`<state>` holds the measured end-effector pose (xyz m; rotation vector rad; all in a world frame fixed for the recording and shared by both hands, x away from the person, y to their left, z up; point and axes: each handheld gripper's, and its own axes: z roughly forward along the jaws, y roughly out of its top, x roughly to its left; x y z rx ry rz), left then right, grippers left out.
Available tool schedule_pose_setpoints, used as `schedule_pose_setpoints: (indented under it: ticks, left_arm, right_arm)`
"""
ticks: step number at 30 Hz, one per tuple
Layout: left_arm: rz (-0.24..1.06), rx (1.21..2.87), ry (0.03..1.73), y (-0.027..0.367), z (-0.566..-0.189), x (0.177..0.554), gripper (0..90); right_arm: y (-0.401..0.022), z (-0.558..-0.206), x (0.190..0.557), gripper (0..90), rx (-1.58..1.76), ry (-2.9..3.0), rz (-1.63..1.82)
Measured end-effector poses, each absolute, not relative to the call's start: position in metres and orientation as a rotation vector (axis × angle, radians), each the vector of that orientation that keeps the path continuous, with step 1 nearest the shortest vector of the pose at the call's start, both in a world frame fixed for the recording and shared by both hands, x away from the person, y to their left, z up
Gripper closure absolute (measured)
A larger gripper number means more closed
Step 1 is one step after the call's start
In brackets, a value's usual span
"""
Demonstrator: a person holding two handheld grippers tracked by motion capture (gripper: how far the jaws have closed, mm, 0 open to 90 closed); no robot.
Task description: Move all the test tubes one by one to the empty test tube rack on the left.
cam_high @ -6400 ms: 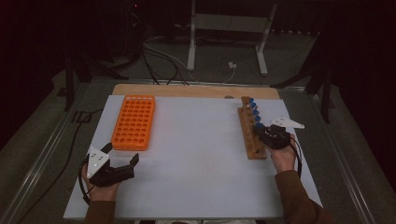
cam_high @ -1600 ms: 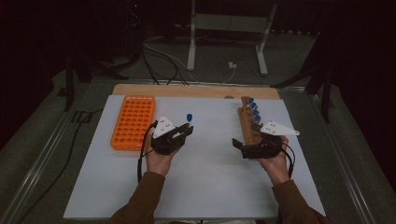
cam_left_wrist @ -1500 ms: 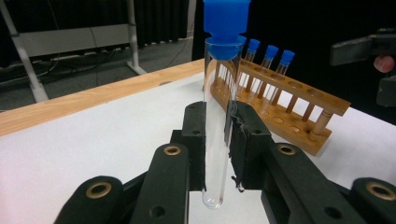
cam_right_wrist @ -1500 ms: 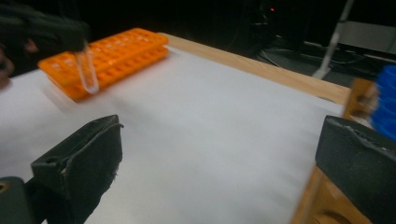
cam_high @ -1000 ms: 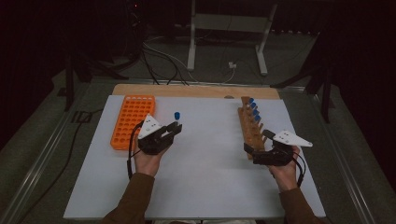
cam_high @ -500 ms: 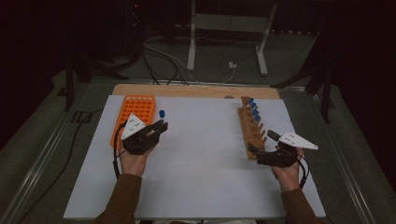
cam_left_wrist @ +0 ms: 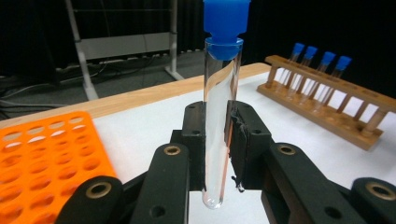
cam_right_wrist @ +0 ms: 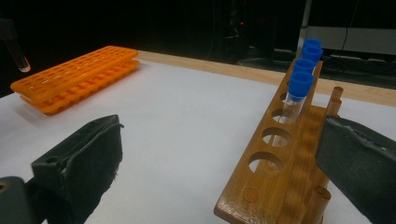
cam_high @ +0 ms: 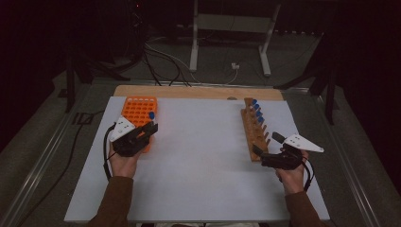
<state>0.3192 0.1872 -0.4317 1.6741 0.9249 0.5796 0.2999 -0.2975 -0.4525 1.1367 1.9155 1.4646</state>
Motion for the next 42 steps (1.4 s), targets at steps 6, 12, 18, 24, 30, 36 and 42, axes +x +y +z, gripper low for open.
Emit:
schedule_pose_setpoints:
  ticks: [6,12,18,24,30,36,42]
  left_arm:
    - [0.602,1.67,0.95,0.198,-0.44,0.321,78.1]
    - [0.613,1.661,0.988,0.209,-0.451,0.323,78.1]
    - [0.639,1.677,1.031,0.216,-0.461,0.325,78.1]
    - [0.64,1.702,1.08,0.22,-0.475,0.327,78.1]
    - [0.64,1.727,1.112,0.222,-0.484,0.327,78.1]
    - [0.643,1.799,1.124,0.218,-0.493,0.328,78.1]
    - [0.639,1.819,1.133,0.217,-0.495,0.327,78.2]
  right_arm:
    - [-0.299,-0.453,0.3,0.8,1.14,1.912,1.469]
    - [-0.299,-0.454,0.3,0.7,1.143,1.914,1.47]
    - [-0.299,-0.454,0.3,0.7,1.141,1.916,1.471]
    - [-0.298,-0.456,0.3,0.7,1.143,1.924,1.467]
    - [-0.298,-0.456,0.3,0.7,1.14,1.932,1.467]
    - [-0.297,-0.457,0.299,0.7,1.134,1.941,1.464]
    - [-0.297,-0.458,0.299,0.7,1.136,1.941,1.464]
